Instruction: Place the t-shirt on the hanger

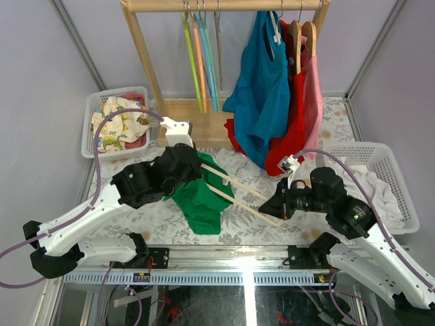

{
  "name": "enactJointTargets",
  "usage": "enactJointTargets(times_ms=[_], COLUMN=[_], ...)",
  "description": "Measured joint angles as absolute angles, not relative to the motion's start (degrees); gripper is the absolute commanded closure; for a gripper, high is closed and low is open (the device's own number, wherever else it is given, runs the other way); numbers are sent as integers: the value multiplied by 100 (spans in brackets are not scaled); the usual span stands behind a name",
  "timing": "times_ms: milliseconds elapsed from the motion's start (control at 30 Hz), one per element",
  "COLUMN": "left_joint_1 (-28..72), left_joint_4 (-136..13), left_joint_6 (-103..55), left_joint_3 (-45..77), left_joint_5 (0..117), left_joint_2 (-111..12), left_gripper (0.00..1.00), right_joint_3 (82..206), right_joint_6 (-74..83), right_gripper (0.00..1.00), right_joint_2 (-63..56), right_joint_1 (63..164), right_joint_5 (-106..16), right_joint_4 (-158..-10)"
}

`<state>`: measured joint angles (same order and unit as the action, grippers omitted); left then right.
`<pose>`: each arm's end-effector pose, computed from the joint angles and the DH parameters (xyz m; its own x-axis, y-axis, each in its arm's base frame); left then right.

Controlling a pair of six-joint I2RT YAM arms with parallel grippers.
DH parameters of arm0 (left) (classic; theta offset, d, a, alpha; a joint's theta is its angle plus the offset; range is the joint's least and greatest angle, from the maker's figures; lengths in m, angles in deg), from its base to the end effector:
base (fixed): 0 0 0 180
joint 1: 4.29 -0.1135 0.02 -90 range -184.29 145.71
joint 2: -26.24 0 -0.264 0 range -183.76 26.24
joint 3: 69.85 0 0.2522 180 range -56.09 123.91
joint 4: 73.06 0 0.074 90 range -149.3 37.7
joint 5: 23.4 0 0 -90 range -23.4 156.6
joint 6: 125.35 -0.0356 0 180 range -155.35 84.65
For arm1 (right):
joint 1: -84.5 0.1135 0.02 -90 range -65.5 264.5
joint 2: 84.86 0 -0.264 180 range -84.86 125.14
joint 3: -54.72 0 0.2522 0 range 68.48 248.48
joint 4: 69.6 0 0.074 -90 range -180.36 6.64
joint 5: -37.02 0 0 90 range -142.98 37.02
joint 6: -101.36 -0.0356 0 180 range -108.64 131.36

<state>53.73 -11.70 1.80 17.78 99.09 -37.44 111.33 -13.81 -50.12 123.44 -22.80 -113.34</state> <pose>0.1307 -0.1731 0.3893 -0.5521 -0.0776 -0.8302 0.1959 0.9557 -0.2196 0.0932 0.0984 0.3189 -0.6476 -0.0506 -0.7603 -0.6969 0.4427 0.5642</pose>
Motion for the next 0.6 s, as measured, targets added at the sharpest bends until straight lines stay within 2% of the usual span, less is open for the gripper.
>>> enactJointTargets(times_ms=[200, 600], left_joint_1=[5373, 5403], left_joint_4=[-1124, -1041], left_joint_6=[25, -417], left_joint_3=[2372, 3358], left_joint_5=[9782, 9098], left_joint_2=[-3854, -4417], left_gripper=[100, 100], right_joint_3=[11277, 11282], right_joint_6=[-1285, -1709], right_gripper=[100, 100], right_joint_2=[-5071, -4864], right_joint_1=[12344, 12342], right_joint_5=[-2095, -1988], right_joint_4=[-11282, -10112])
